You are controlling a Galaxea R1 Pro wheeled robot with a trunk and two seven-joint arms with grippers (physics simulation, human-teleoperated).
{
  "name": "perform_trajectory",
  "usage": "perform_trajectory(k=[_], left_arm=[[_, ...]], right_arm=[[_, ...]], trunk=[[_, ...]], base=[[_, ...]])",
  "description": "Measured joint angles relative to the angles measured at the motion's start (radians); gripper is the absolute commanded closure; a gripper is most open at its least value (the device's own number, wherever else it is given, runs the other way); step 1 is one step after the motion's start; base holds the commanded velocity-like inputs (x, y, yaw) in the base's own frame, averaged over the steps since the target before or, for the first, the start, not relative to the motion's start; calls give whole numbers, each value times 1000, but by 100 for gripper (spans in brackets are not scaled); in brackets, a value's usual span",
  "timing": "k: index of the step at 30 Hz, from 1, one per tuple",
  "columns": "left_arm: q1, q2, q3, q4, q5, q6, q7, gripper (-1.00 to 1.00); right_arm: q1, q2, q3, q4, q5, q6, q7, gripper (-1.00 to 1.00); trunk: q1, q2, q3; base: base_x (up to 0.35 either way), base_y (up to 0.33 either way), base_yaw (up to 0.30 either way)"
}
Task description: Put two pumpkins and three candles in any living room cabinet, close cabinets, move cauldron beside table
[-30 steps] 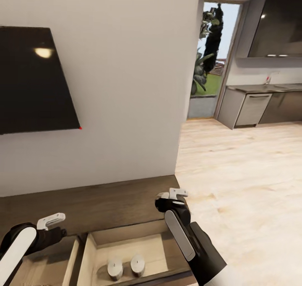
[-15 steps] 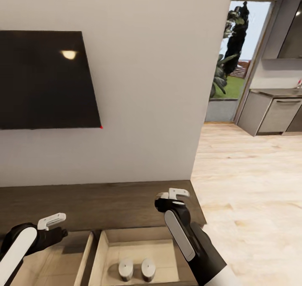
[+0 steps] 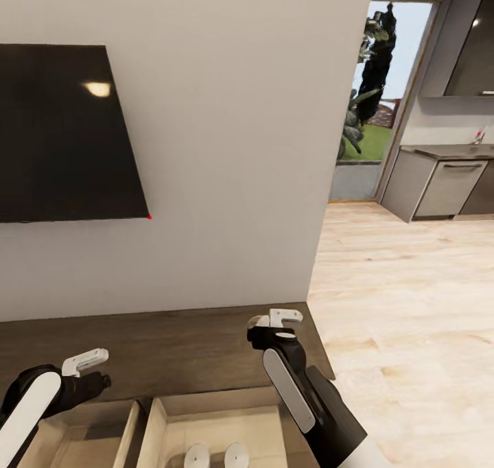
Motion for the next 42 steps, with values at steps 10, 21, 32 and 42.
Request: perform_trajectory(k=[10,21,32,42], left_arm=[[0,0,0,0,0,0,0,-100],[-1,2,14,-12,1,4,1,-100],[-1,8,140,-14,16,19,0,-100],[-1,9,212,-20,35,21,-2,-100]], right_arm=[[0,0,6,0,2,1,0,100],[0,0,8,-11,2,2,0,100],[0,0,21,-21,-10,10,-10,100],[-5,0,-7,-7,-45,236,-7,100]], trunk=[[0,0,1],[12,-21,-8],[54,-98,-43],[92,-168,-74]], base=[[29,0,102],[0,0,6],[0,0,0],[0,0,0]])
